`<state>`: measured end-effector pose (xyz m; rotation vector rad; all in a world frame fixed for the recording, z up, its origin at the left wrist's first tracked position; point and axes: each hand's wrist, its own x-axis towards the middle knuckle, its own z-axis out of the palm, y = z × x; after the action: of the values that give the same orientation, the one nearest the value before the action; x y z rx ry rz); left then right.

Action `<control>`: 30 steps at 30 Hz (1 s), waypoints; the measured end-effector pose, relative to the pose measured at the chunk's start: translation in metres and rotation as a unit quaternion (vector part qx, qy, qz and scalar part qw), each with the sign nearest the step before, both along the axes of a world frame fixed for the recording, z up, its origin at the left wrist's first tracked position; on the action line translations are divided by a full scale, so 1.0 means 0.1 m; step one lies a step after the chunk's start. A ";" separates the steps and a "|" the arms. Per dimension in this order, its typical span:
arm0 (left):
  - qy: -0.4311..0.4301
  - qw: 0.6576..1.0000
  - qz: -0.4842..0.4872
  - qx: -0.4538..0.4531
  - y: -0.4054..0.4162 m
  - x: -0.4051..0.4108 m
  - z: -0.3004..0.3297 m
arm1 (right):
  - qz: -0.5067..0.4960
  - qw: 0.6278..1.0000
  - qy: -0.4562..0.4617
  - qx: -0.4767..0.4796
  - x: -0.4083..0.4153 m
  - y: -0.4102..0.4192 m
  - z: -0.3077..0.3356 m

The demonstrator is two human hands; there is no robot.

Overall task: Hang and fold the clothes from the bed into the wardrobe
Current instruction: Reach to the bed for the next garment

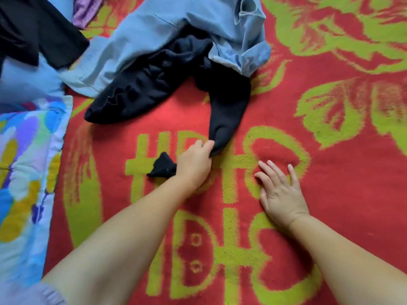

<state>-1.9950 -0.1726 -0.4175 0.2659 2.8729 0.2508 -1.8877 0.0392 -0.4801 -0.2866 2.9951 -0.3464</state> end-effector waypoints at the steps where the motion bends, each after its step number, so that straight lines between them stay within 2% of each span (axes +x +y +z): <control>1: -0.004 1.000 -0.006 0.014 0.00 0.15 0.08 | -0.003 0.999 -0.037 0.000 -0.01 0.00 0.05; 3: -0.019 0.998 -0.002 0.053 -0.02 0.46 0.26 | -0.017 0.991 -0.128 -0.029 -0.07 0.02 0.21; 5: -0.032 0.997 -0.009 0.076 -0.03 0.74 0.51 | -0.083 0.961 -0.228 -0.130 -0.16 -0.03 0.50; 6: -0.038 0.995 -0.019 0.086 -0.03 0.86 0.67 | -0.151 0.918 -0.294 -0.221 -0.22 -0.10 0.73; 7: -0.041 0.994 -0.028 0.101 -0.01 0.98 0.85 | -0.231 0.843 -0.352 -0.335 -0.26 -0.19 0.98; 9: -0.041 0.987 -0.051 0.144 0.07 1.22 1.25 | -0.335 0.666 -0.413 -0.522 -0.33 -0.40 1.49; 10: -0.041 0.983 -0.069 0.165 0.13 1.33 1.45 | -0.349 0.617 -0.425 -0.563 -0.36 -0.49 1.75; 11: -0.038 0.979 -0.087 0.182 0.18 1.44 1.65 | -0.345 0.609 -0.431 -0.569 -0.39 -0.56 2.01; 12: -0.038 0.975 -0.100 0.192 0.24 1.52 1.83 | -0.322 0.635 -0.434 -0.551 -0.41 -0.63 2.28; 13: -0.042 0.974 -0.106 0.196 0.27 1.60 2.02 | -0.291 0.679 -0.434 -0.516 -0.42 -0.70 2.54; 15: -0.066 0.972 -0.100 0.202 0.26 1.69 2.36 | -0.247 0.767 -0.384 -0.451 -0.44 -0.78 3.05; 16: -0.085 0.969 -0.098 0.210 0.22 1.72 2.50 | -0.233 0.792 -0.350 -0.443 -0.45 -0.79 3.30; 19: -0.123 0.961 -0.084 0.232 -0.04 1.72 2.83 | -0.189 0.834 -0.260 -0.448 -0.46 -0.83 4.07; 22: -0.071 0.970 0.042 0.227 -0.39 1.59 3.04 | -0.126 0.876 -0.196 -0.423 -0.40 -0.90 4.80; 24: -0.002 0.965 0.140 0.222 -0.59 1.46 3.22 | -0.087 0.889 -0.161 -0.419 -0.34 -0.94 5.20; 26: 0.044 0.955 0.179 0.233 -0.71 1.32 3.40 | -0.049 0.879 -0.128 -0.456 -0.26 -0.98 5.55; 28: 0.055 0.949 0.171 0.258 -0.72 1.19 3.55 | -0.030 0.850 -0.101 -0.516 -0.18 -1.02 5.87; 30: 0.044 0.941 0.161 0.293 -0.67 1.09 3.65 | -0.024 0.806 -0.075 -0.587 -0.13 -1.00 6.15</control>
<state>-1.8855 -0.2394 -0.0524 -0.1026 2.8382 1.1874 -1.9006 -0.0609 0.1346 -0.2331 2.1976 -2.0563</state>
